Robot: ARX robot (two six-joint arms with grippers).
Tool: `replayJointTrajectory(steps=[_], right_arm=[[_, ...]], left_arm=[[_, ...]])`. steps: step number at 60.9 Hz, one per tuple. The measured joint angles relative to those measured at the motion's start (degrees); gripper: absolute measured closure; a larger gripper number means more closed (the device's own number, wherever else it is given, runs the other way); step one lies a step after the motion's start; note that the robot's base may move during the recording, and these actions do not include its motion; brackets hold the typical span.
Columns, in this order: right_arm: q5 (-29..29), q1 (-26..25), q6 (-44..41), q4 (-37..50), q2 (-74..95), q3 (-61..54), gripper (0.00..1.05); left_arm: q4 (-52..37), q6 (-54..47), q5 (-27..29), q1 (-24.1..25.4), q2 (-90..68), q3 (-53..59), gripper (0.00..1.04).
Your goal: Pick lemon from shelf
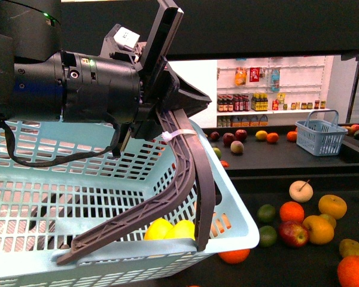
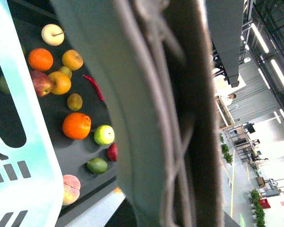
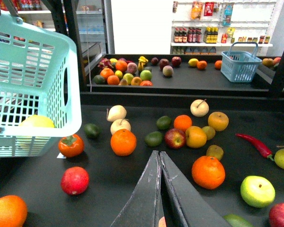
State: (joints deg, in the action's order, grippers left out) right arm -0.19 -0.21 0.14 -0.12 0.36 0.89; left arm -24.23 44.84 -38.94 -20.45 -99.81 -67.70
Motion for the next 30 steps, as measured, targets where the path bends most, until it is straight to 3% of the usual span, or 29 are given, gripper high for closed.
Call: replayJointTrajectory(steps=[9,24,30], right_arm=[[0.00,0.00,-0.02,0.00,-0.02,0.00,0.81],[0.00,0.00,-0.02,0.00,-0.04,0.00,0.31],[0.00,0.00,-0.02,0.00,-0.04,0.00,0.16]], left_arm=[[0.00,-0.13,0.17,0.04,0.00,0.00,0.99],[0.00,-0.09,0.13,0.04,0.00,0.00,0.99],[0.00,-0.09,0.11,0.02,0.00,0.00,0.99]])
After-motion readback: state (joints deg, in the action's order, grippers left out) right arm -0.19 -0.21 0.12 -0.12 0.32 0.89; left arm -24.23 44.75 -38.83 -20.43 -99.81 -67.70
